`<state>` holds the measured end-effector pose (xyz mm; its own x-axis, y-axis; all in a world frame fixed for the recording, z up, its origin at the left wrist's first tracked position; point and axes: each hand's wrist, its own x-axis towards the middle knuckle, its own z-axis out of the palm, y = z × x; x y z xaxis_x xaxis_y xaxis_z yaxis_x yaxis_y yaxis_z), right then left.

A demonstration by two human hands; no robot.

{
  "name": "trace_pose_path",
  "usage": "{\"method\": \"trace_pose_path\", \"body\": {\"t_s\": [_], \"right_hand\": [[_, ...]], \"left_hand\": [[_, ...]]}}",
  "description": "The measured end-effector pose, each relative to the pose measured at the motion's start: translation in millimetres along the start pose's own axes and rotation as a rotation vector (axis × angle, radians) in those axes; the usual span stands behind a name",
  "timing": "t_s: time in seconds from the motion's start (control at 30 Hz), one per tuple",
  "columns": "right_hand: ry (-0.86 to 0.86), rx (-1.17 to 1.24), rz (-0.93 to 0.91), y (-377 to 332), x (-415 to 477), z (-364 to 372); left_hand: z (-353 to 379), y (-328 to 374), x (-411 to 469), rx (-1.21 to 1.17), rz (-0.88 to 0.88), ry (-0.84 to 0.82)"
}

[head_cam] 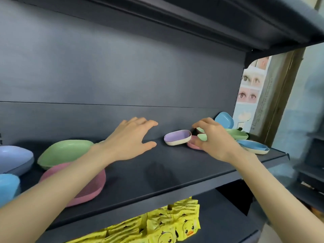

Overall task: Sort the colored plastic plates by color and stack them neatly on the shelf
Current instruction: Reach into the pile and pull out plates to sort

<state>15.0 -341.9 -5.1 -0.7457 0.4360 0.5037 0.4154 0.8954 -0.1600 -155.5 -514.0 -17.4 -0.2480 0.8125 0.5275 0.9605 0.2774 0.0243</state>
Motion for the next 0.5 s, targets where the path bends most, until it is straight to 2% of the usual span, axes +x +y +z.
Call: {"method": "trace_pose_path", "body": {"t_s": [0.37, 0.5], "right_hand": [[-0.131, 0.000, -0.014, 111.3, 106.3, 52.0], [-0.205, 0.051, -0.038, 144.0, 145.2, 77.2]], "left_hand": [[83.2, -3.8, 138.6, -0.030, -0.040, -0.136], [112.1, -10.1, 175.0, -0.051, -0.118, -0.208]]}}
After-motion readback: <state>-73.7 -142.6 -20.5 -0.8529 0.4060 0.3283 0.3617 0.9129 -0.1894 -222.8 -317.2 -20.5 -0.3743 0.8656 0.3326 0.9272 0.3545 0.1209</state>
